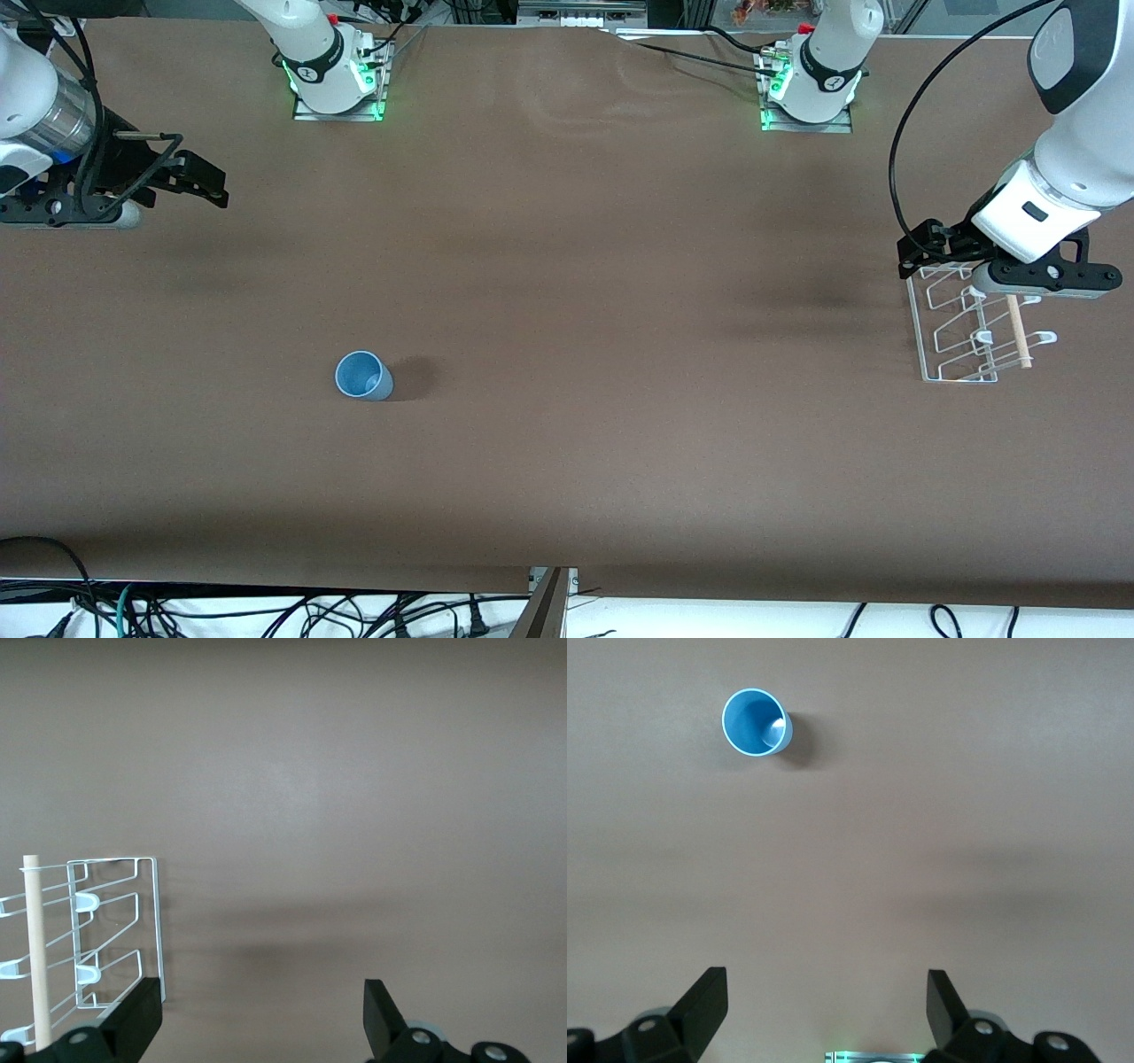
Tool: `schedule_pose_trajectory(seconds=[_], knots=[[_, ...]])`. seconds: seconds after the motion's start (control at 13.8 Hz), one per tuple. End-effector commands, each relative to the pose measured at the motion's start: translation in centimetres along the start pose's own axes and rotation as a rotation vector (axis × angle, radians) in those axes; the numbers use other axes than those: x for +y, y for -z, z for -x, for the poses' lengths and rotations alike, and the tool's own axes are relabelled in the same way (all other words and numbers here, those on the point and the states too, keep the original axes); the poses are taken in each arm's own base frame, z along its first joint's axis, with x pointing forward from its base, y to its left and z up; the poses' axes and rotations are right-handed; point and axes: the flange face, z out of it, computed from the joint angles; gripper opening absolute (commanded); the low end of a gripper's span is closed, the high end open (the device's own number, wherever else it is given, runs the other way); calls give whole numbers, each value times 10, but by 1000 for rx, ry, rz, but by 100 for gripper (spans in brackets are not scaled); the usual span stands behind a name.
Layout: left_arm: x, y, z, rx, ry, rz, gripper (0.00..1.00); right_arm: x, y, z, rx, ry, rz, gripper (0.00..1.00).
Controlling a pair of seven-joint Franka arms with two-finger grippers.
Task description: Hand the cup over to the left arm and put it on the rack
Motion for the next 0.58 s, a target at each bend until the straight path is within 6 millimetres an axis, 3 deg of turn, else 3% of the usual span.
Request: schedule_pose_trajectory(seconds=[0.0, 0.51], knots=[[3, 7, 2, 12, 3, 10, 100, -1, 8, -2, 28, -37, 11, 99], [3, 7, 2, 12, 3, 10, 100, -4, 11, -3, 33, -35, 3, 99]])
